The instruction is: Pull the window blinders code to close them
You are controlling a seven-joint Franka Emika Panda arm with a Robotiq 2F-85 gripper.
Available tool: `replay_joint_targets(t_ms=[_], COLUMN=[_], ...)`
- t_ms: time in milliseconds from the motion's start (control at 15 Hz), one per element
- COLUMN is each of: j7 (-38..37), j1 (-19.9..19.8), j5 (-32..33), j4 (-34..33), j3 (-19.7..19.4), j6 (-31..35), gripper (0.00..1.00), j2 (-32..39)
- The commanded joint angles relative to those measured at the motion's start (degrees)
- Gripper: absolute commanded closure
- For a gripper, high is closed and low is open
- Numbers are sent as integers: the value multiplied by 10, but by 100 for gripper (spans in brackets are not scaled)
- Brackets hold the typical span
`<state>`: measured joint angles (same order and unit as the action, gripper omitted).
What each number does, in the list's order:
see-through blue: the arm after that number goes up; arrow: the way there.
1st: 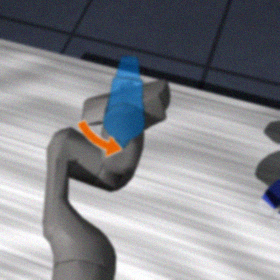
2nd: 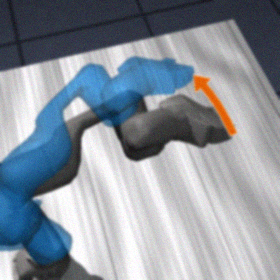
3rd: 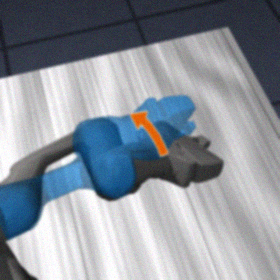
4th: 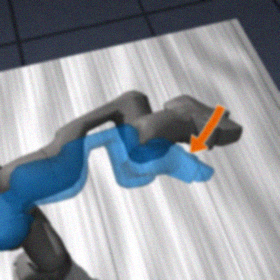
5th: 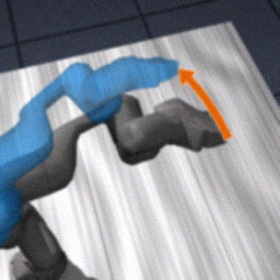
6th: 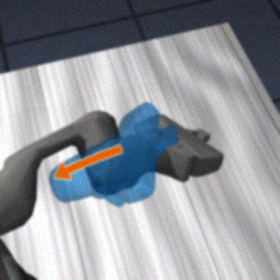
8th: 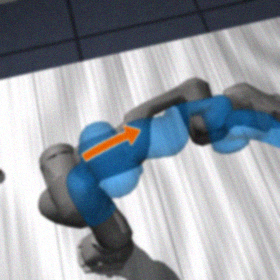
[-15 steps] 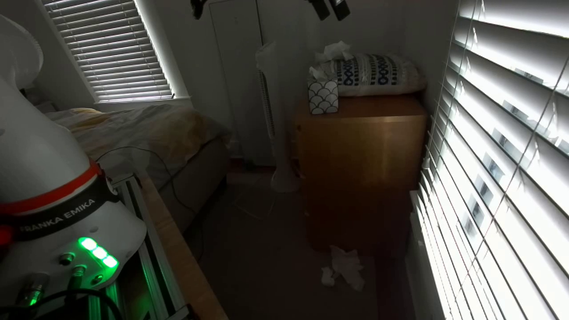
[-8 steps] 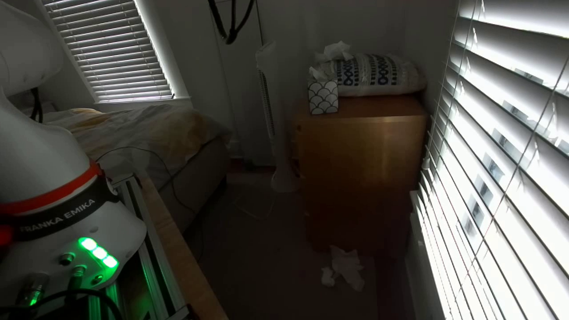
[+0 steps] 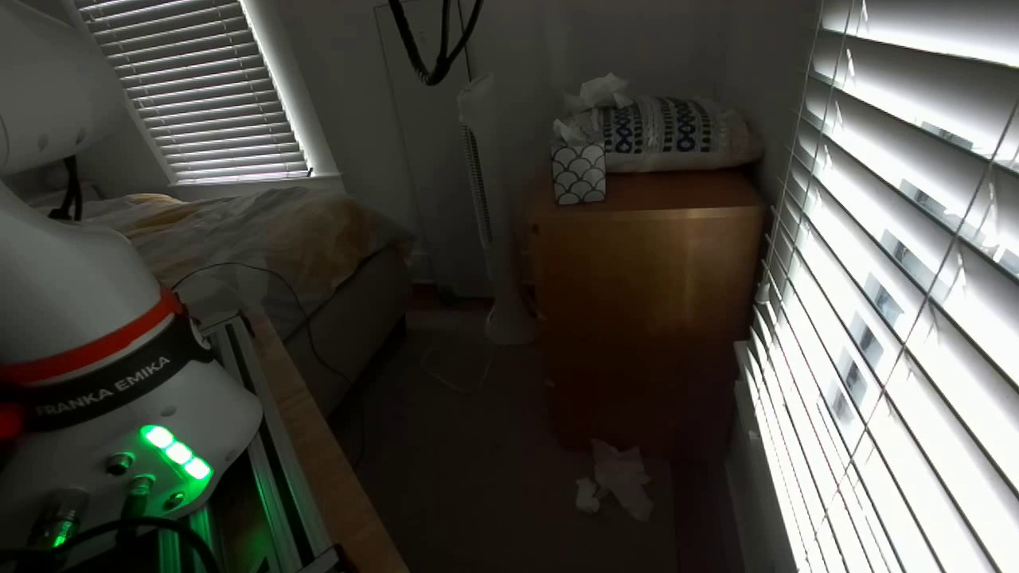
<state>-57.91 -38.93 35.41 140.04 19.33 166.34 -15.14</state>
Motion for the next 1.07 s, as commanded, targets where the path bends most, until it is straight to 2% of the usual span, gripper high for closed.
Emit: replay_joint_targets(t_ms=[0,133,400,667,1000], j7=[0,-59,-156,-235,-311], j1=[0,-38,-88,-110,-109], j5=[0,46,131,214,299], j4=[0,-28,-74,-112,-157], j3=[0,26,68,96,102], j6=[0,17,20,11,5], gripper=[0,0,0,0,0], j2=[0,18,49,89,145])
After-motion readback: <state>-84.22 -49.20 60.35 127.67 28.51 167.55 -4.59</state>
